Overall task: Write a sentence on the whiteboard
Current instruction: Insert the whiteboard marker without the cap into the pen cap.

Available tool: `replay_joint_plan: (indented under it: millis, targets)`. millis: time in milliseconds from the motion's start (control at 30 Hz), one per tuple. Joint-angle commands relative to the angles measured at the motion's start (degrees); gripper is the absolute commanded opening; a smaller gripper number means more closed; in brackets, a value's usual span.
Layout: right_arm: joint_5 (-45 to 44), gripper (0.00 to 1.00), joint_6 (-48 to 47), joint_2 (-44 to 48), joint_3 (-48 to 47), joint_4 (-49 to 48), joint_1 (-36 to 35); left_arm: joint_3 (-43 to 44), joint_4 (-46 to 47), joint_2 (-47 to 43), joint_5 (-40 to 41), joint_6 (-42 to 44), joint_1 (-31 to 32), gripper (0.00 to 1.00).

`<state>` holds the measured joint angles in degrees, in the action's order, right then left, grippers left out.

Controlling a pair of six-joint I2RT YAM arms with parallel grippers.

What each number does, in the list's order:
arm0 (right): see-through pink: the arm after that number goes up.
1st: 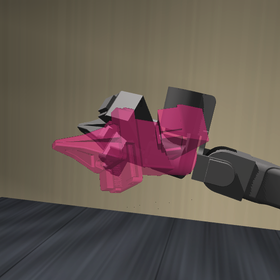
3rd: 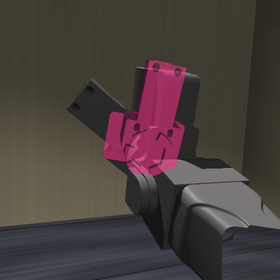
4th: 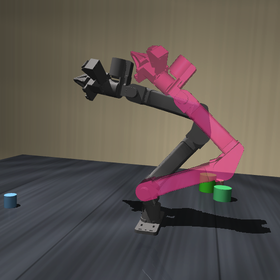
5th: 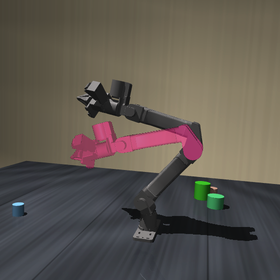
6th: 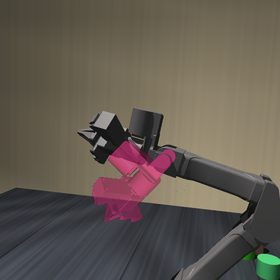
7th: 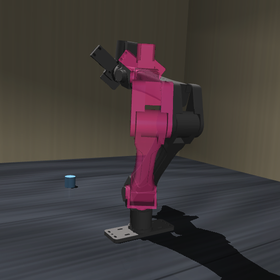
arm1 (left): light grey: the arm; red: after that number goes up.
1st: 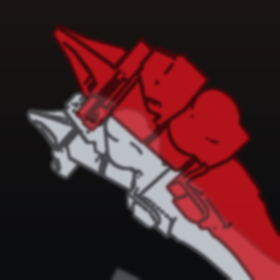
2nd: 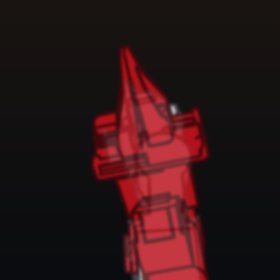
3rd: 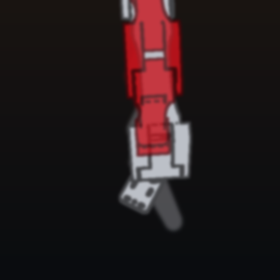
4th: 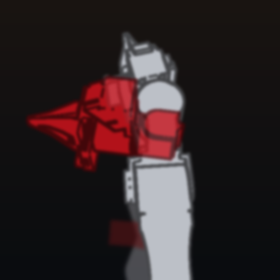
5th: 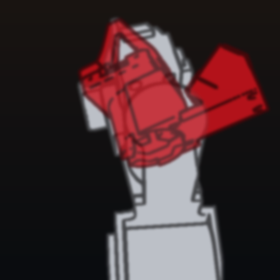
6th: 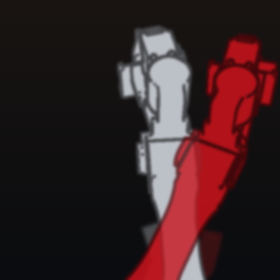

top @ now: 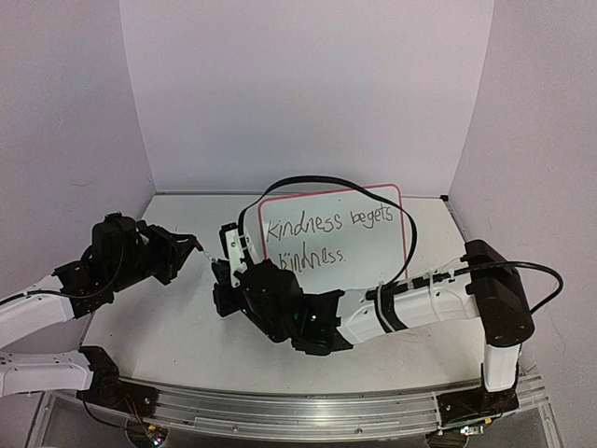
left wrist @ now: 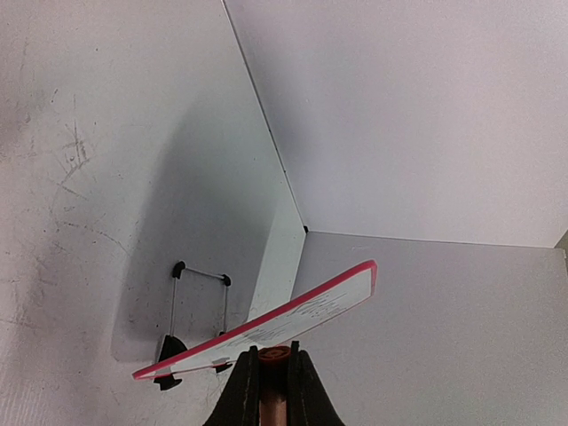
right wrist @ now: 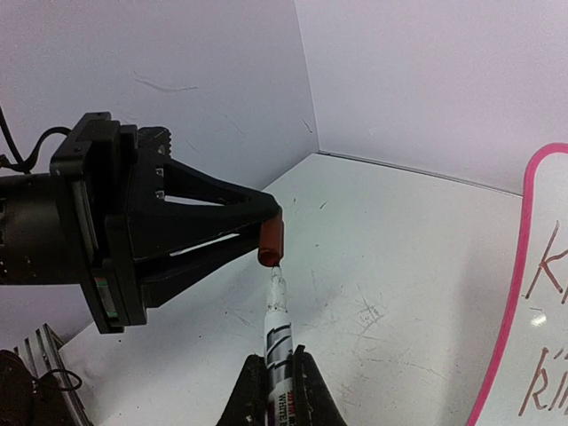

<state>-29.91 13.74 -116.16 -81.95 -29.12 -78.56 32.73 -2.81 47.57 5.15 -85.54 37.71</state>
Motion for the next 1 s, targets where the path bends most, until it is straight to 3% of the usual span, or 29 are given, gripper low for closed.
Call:
replay_joint_plan:
  millis: [0, 500, 733, 967]
  targets:
    - [0.0, 0.00, 0.0, -0.4, -2.6, -1.7, 0.0, 0.4, 2.5, -0.7, -0.2, 0.0, 0.1, 0.00]
    - [-0.3, 0.00, -0.6, -3.7, -6.6, -1.5, 1.1, 0.1, 4.2, -1.1, -1.8, 0.0, 0.1, 0.00]
    - [-4.1, 0.00, -2.9, -7.7, -12.9, -0.3, 2.3, -0.8, 4.5, -2.1, -3.0, -0.5, 0.1, 0.00]
    - [1.8, 0.00, -4.1, -10.4, -16.4, -0.8, 5.2, -1.7, 4.6, -3.2, -3.9, 0.2, 0.1, 0.00]
